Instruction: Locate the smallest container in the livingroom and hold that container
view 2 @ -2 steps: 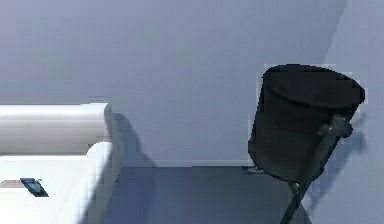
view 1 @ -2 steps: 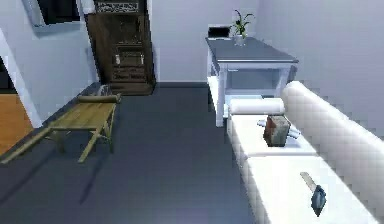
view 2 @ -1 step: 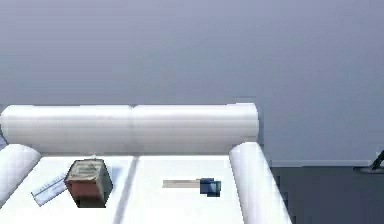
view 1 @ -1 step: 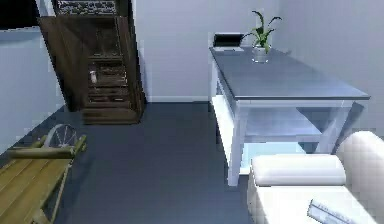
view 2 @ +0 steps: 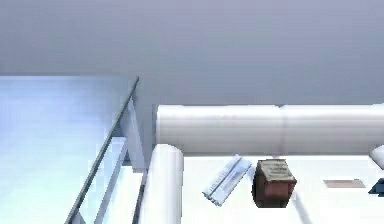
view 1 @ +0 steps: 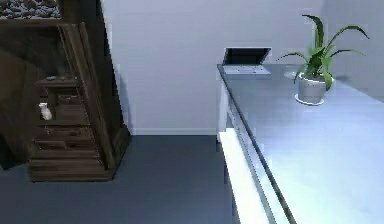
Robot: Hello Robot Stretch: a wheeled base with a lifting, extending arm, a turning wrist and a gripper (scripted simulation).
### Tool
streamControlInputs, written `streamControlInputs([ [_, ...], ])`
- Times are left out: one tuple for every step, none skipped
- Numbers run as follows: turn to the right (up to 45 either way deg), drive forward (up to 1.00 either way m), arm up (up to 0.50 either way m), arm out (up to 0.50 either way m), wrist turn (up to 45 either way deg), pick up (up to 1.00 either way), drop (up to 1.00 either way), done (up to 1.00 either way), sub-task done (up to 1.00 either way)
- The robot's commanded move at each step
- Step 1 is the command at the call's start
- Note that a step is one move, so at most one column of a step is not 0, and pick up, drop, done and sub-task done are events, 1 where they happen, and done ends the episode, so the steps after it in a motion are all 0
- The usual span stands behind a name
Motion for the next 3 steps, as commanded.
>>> streamControlInputs([
  [0.0,1.00,0.00,0.00,0.0,0.00,0.00,0.00,0.00],
  [-6.0,0.00,0.00,0.00,0.0,0.00,0.00,0.00,0.00],
  [0.0,0.45,0.00,0.00,0.0,0.00,0.00,0.00,0.00],
])
